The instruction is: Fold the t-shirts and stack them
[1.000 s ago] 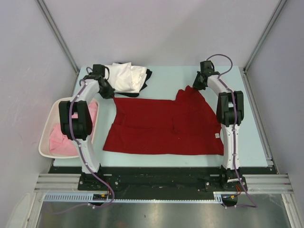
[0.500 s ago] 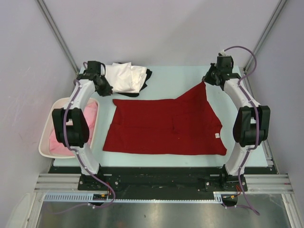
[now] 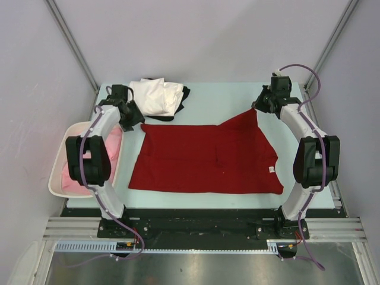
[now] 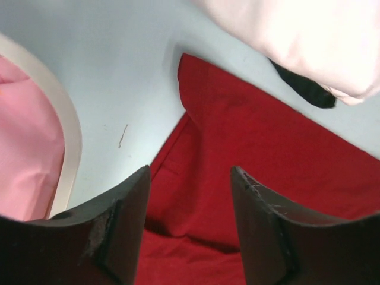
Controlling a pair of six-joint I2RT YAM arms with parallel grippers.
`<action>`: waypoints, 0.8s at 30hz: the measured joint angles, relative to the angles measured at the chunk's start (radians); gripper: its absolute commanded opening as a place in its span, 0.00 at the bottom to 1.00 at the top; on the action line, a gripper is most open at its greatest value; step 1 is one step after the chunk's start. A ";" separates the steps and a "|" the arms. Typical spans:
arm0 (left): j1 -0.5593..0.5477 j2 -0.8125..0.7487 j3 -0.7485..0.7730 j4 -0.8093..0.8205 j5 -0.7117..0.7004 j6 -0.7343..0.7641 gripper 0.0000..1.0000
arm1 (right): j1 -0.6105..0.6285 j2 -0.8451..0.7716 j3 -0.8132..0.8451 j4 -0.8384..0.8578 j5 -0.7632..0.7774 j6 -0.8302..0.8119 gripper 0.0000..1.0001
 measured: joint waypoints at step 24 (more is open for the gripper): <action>-0.004 0.342 0.202 0.030 -0.058 -0.009 0.57 | 0.013 0.065 0.000 0.078 -0.050 0.000 0.00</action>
